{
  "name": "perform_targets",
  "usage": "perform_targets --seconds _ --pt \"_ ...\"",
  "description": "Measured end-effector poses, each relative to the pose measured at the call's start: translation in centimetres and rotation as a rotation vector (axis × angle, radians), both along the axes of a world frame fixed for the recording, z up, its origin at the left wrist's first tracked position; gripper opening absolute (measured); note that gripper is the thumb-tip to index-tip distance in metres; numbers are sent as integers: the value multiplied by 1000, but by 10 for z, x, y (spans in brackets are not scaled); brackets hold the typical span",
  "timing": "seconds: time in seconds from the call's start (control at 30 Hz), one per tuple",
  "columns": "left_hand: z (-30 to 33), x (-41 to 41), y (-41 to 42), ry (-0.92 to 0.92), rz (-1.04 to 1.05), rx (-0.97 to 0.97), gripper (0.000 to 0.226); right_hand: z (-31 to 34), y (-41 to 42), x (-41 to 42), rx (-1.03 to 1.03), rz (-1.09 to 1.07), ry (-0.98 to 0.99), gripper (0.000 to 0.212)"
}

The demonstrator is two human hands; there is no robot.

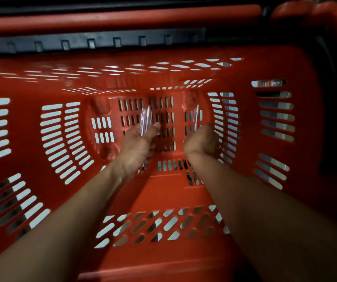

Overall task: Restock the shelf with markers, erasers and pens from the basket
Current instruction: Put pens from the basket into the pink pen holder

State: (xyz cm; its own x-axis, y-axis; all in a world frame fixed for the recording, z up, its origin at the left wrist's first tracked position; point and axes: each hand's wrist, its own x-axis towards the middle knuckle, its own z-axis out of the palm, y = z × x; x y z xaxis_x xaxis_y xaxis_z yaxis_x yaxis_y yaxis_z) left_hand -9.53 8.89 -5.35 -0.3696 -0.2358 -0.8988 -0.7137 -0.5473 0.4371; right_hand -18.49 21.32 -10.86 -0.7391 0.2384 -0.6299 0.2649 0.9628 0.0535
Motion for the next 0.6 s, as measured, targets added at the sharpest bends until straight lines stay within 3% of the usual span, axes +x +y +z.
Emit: perform_targets --seconds 0.17,0.3,0.47,0.6 --pt "21 -2 -4 -9 8 -10 22 37 -6 4 -233 62 -5 18" --pt "56 -3 -10 29 -39 -26 37 86 -17 11 -418 -44 -46 17" --pt "127 -7 -13 40 -43 -92 32 171 -22 19 -657 -119 -113 17" --pt "205 -10 -13 124 -108 -211 35 260 -19 14 -750 -39 -72 15"
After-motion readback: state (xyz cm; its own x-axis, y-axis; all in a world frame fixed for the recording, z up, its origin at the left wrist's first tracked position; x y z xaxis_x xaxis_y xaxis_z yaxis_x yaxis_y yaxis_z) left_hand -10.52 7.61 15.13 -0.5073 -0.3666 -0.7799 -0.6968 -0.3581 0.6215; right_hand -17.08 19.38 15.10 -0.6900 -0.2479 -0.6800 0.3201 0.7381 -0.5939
